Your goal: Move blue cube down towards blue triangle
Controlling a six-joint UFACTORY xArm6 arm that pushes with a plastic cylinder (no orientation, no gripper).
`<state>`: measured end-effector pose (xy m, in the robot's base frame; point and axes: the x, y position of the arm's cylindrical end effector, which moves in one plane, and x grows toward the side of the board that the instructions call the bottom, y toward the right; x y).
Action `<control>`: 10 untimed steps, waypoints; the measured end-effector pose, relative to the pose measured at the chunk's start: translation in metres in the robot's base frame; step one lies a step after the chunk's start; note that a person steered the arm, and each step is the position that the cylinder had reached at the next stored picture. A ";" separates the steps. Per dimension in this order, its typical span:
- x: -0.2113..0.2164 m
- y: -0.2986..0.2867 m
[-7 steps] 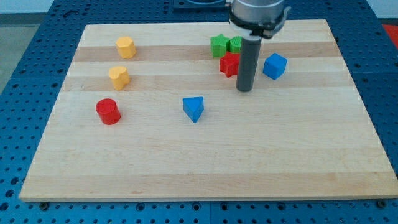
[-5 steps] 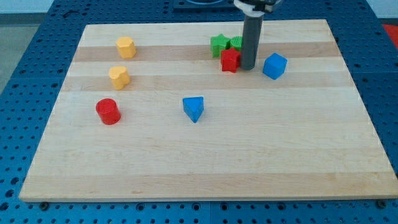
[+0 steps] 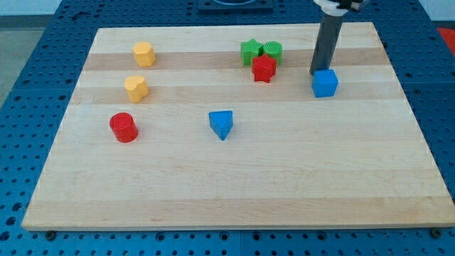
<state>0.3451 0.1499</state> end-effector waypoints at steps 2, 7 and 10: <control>0.021 -0.001; 0.084 -0.001; 0.086 -0.003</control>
<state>0.4315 0.1473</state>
